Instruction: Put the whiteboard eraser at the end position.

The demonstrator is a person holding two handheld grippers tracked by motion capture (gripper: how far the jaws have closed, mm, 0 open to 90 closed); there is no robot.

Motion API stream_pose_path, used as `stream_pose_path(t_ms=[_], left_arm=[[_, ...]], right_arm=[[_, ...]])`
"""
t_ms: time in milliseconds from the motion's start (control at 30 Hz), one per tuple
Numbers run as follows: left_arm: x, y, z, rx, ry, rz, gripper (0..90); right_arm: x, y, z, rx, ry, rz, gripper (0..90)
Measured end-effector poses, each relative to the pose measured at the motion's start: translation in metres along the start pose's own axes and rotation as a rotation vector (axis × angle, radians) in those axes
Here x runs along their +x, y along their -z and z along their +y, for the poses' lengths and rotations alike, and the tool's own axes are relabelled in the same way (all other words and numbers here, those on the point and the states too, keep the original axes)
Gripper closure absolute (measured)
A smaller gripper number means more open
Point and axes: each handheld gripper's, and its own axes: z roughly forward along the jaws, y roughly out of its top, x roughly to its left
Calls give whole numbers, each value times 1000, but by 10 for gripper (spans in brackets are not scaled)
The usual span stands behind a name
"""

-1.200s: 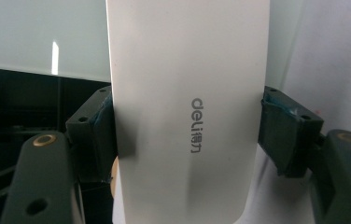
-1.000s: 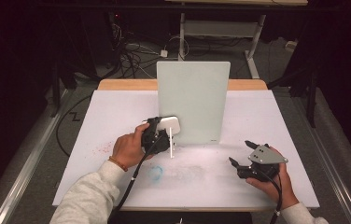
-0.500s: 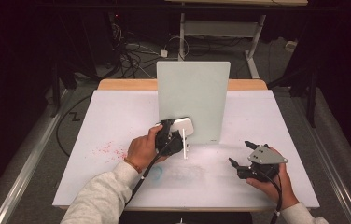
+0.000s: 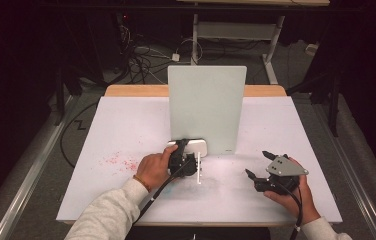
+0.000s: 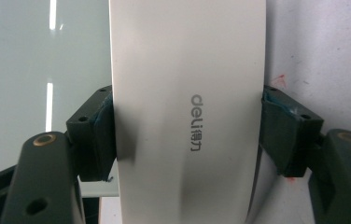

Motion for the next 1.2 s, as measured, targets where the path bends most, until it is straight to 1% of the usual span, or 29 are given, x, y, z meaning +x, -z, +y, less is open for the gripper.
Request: stream_pose_path(t_ms=[100, 167, 233, 433, 500, 567, 633, 767, 833, 867, 933, 967, 1000, 1033, 1067, 1100, 1167, 1200], left_arm=[[2, 1, -4, 14, -16, -2, 281], [4, 2, -9, 9, 3, -6, 281], [6, 3, -14, 17, 4, -5, 281], [21, 9, -27, 6, 83, 17, 282], [26, 10, -29, 2, 102, 33, 282], [31, 12, -32, -4, 125, 33, 282], [36, 13, -35, -19, 169, 29, 282], [45, 15, -38, -34, 228, 28, 282], [50, 17, -40, -45, 266, 24, 282], [54, 18, -41, -56, 295, 22, 282], [59, 19, -43, -64, 326, 20, 282], [62, 20, -43, -78, 349, 19, 282], [66, 21, -44, -90, 382, 12, 282], [69, 21, -45, -96, 397, 8, 282], [72, 22, -46, -112, 416, 10, 282], [75, 22, -46, -116, 440, 4, 282], [80, 24, -45, -129, 465, 11, 282], [83, 24, -45, -135, 483, 7, 283]], right_arm=[[-1, 1, -1, 0, -7, -3, 215], [-1, 1, 0, -2, -7, -3, 215], [-1, 1, 0, -2, -8, -3, 215], [-1, 1, 0, -6, -6, -5, 215], [-1, 1, 0, -6, -7, -5, 215], [-1, 1, 0, -7, -5, -4, 215], [-1, 1, 0, -5, -4, -4, 215], [-1, 1, 1, -7, -2, -4, 215], [-1, 1, 1, -7, -6, -5, 215], [-1, 1, 0, -6, -8, -5, 215], [-1, 1, 1, -6, -5, -4, 215], [-1, 1, 1, -6, -3, -4, 215], [0, 0, 1, -6, 0, -2, 215], [0, 0, 1, -6, 0, -2, 215], [0, 0, 1, -5, -1, -3, 215], [0, 0, 1, -5, -1, -3, 215], [0, 0, 1, -2, -1, -3, 215], [0, 0, 1, -1, -3, -1, 215]])
